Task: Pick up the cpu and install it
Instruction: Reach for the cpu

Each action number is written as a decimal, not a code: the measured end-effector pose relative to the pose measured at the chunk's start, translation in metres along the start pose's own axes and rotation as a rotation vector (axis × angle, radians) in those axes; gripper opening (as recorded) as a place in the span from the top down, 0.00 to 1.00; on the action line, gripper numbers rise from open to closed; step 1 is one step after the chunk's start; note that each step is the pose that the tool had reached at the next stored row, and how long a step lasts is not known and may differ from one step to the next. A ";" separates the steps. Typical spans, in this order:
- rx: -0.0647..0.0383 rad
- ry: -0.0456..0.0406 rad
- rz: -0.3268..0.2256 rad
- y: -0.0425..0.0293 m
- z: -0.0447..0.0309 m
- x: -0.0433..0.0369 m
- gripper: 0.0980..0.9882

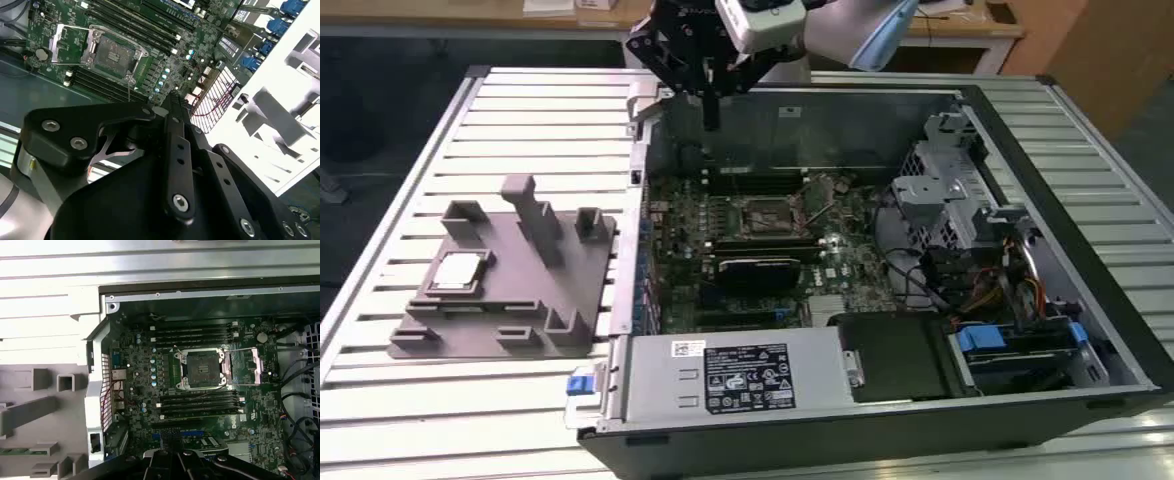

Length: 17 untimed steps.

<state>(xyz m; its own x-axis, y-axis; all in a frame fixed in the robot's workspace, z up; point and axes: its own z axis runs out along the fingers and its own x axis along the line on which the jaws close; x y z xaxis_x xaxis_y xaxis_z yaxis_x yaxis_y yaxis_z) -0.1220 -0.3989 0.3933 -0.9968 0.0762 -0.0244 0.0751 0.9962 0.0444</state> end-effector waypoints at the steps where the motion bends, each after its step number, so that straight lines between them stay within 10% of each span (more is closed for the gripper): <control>1: 0.000 0.0000 0.000 0.0000 0.0000 0.0000 0.99; 17: 0.000 0.0000 0.000 -0.0004 -0.0001 0.0054 0.99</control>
<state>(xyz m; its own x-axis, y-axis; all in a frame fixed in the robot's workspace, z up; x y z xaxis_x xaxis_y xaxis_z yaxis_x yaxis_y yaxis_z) -0.1273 -0.3989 0.3933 -0.9968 0.0762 -0.0245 0.0750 0.9962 0.0444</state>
